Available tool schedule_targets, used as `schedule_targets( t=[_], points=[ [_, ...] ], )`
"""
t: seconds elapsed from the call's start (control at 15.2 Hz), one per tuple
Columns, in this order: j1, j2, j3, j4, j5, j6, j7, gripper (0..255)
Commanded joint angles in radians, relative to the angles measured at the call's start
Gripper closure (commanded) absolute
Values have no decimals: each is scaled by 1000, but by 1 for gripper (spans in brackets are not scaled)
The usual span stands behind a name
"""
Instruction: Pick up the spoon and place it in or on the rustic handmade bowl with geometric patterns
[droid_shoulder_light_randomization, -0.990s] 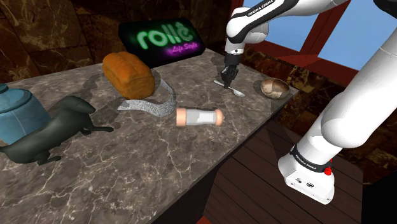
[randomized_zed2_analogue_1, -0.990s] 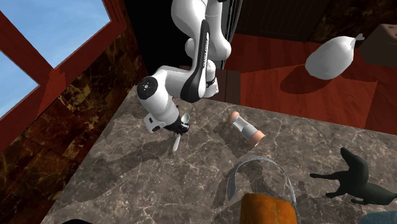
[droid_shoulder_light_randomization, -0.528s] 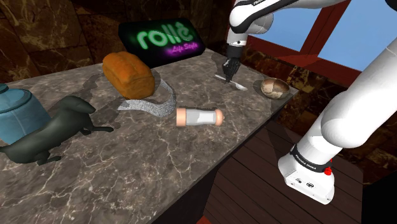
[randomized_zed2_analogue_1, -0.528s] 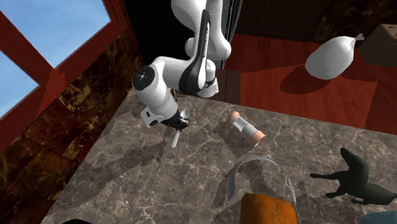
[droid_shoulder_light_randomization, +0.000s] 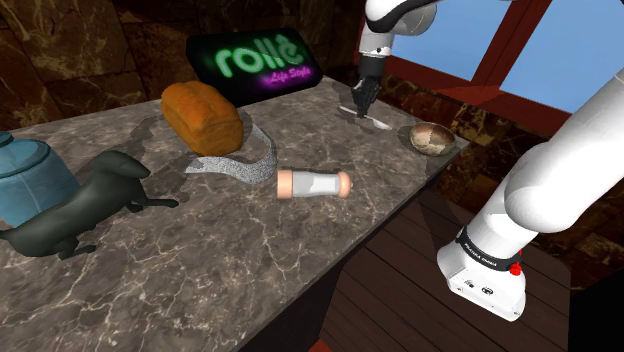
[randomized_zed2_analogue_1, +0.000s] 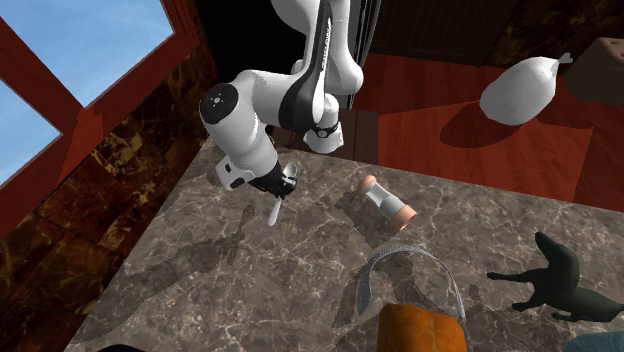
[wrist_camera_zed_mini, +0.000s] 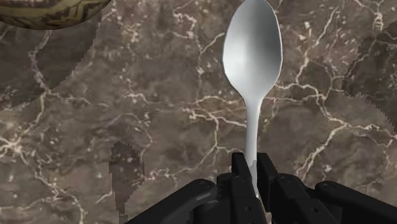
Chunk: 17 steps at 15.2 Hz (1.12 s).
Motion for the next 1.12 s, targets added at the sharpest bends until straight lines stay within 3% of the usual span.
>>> schedule_targets(
  t=[0.0, 0.86, 1.06],
  points=[
    [-1, -10, -1, 18, -3, -27, 3, 255],
    [-1, -45, 1, 151, -13, -194, 27, 255],
    [-30, -112, -30, 90, -41, -204, -22, 255]
  ],
)
